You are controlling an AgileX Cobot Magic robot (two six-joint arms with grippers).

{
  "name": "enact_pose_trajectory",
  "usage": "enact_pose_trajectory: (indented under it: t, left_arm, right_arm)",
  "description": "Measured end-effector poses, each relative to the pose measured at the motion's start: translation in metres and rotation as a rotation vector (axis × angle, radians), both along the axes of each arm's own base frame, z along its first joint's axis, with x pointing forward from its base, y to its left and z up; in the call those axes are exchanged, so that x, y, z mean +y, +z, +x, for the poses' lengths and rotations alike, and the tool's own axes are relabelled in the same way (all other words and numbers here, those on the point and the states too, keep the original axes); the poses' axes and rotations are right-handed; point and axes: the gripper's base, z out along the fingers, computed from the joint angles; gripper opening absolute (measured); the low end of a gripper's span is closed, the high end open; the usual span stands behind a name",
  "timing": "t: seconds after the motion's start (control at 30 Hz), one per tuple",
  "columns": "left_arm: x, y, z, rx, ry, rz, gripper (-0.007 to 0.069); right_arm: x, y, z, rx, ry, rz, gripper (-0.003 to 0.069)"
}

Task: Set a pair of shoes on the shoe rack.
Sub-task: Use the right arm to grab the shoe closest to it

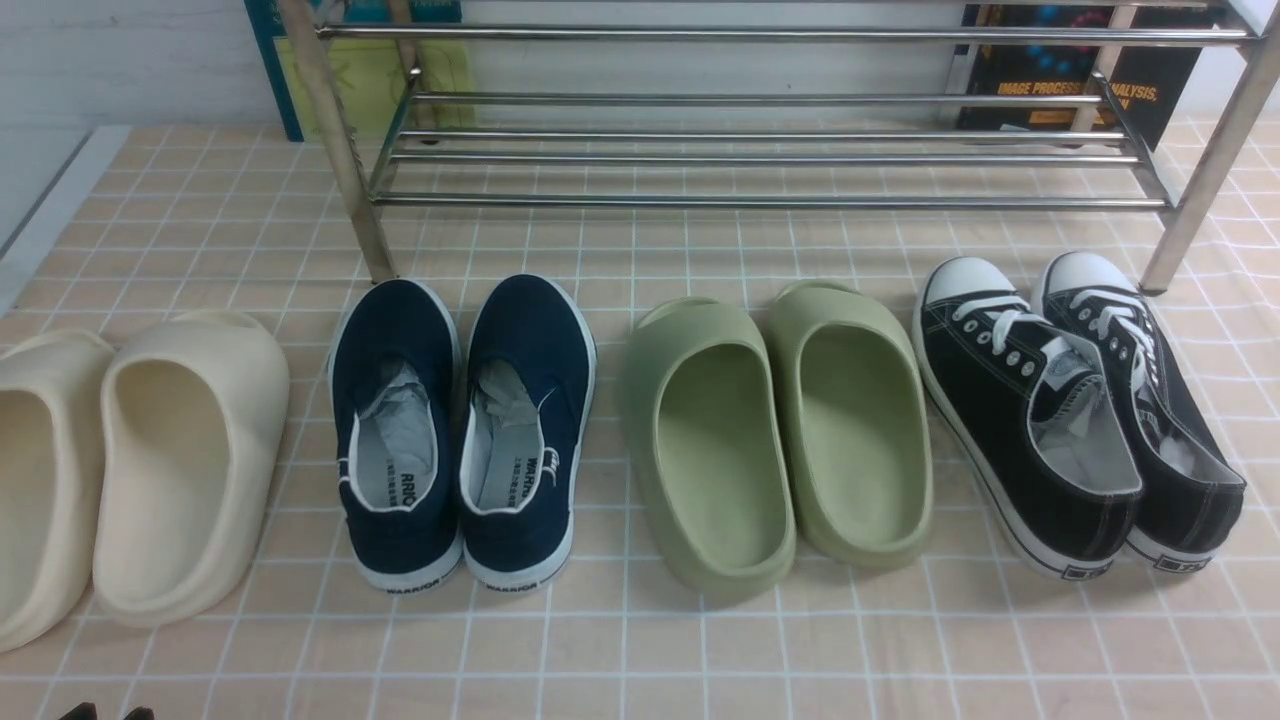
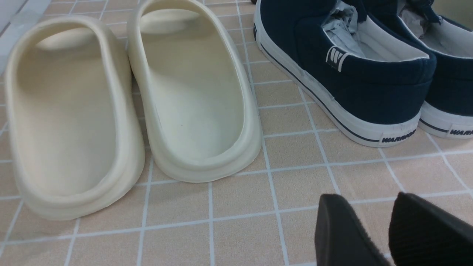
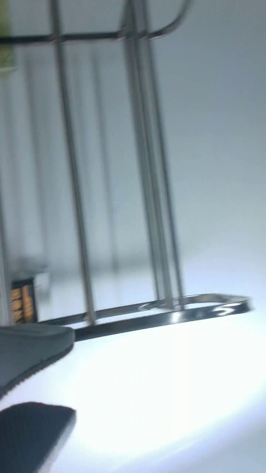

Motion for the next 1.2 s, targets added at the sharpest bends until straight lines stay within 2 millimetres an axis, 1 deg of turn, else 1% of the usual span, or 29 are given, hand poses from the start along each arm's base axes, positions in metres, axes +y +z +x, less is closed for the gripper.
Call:
enact_pose_trajectory:
  t: [0.03,0.07,0.13,0.2,0.23,0.3,0.37,0.4,0.47,0.5,0.53,0.57,0.6,0.63,0.7,0.73,0.83,0.9,0.93,1.0,1.03,1.07,1.1,1.17,1.2]
  left_arm:
    - [0.0,0.0,0.0,0.0,0.0,0.0,0.024]
    - [0.0,0.0,0.0,0.0,0.0,0.0,0.024]
    - [0.0,0.0,0.0,0.0,0.0,0.0,0.024]
    - [0.0,0.0,0.0,0.0,0.0,0.0,0.024]
    - [0.0,0.0,0.0,0.0,0.0,0.0,0.024]
    - [0.0,0.0,0.0,0.0,0.0,0.0,0.024]
    - [0.0,0.0,0.0,0.0,0.0,0.0,0.024]
    - [0.0,0.0,0.0,0.0,0.0,0.0,0.024]
    - [0.0,0.0,0.0,0.0,0.0,0.0,0.024]
    - [0.0,0.0,0.0,0.0,0.0,0.0,0.024]
    - [0.0,0.0,0.0,0.0,0.0,0.0,0.024]
    - [0.0,0.0,0.0,0.0,0.0,0.0,0.024]
    - [0.0,0.0,0.0,0.0,0.0,0.0,0.024]
    - [0.0,0.0,0.0,0.0,0.0,0.0,0.024]
    - [0.0,0.0,0.0,0.0,0.0,0.0,0.024]
    - [0.0,0.0,0.0,0.0,0.0,0.0,0.024]
    - [0.0,0.0,0.0,0.0,0.0,0.0,0.024]
    - [0.0,0.0,0.0,0.0,0.0,0.0,0.024]
    - [0.0,0.0,0.0,0.0,0.0,0.0,0.024]
    - [0.0,0.0,0.0,0.0,0.0,0.0,0.024]
    - [0.0,0.0,0.0,0.0,0.0,0.0,0.024]
    - [0.0,0.0,0.0,0.0,0.0,0.0,0.024]
    - [0.0,0.0,0.0,0.0,0.0,0.0,0.024]
    - [0.0,0.0,0.0,0.0,0.0,0.0,0.024]
    - [0.0,0.0,0.0,0.0,0.0,0.0,0.024]
  right_arm:
    - [0.0,0.0,0.0,0.0,0.005,0.006,0.0239]
    - [0.0,0.002,-0.002,-0.033,0.052,0.057,0.0239]
    - [0.0,0.002,-0.002,-0.038,0.09,0.102,0.0239]
    - [0.0,0.005,-0.002,-0.036,0.11,0.127,0.0221]
    - [0.0,0.01,-0.003,-0.028,0.114,0.133,0.0201]
    - [0.0,0.031,-0.004,-0.027,0.114,0.135,0.013]
    - [0.0,0.059,-0.004,-0.022,0.09,0.108,0.0036]
    - [0.0,0.074,-0.005,-0.025,0.071,0.085,0.0008]
    - [0.0,0.097,0.002,0.011,0.014,0.019,-0.0015]
    - [0.0,0.103,0.007,0.044,-0.012,-0.012,-0.0016]
    - [-0.001,0.114,0.016,0.083,-0.047,-0.057,-0.0016]
    - [-0.002,0.116,0.024,0.126,-0.068,-0.085,-0.0016]
    - [-0.002,0.117,0.038,0.188,-0.092,-0.124,-0.0016]
    - [-0.003,0.113,0.051,0.255,-0.104,-0.148,-0.0016]
    - [-0.005,0.1,0.074,0.392,-0.105,-0.168,-0.0016]
    - [-0.006,0.09,0.088,0.491,-0.097,-0.169,-0.0016]
    - [-0.008,0.056,0.124,0.832,-0.046,-0.086,-0.0014]
    - [-0.009,0.041,0.14,1.012,-0.023,-0.003,-0.001]
    - [-0.01,0.032,0.149,1.143,-0.015,0.043,-0.0006]
    - [-0.007,0.028,0.166,1.323,0.001,0.049,0.0001]
    - [-0.003,0.03,0.175,1.395,0.02,0.02,0.0009]
    - [0.001,0.035,0.182,1.422,0.039,-0.006,0.0015]
    - [0.011,0.036,0.194,1.505,0.083,-0.074,0.0035]
    - [0.025,0.044,0.208,1.545,0.141,-0.146,0.0063]
    - [0.035,0.046,0.216,1.574,0.183,-0.193,0.0089]
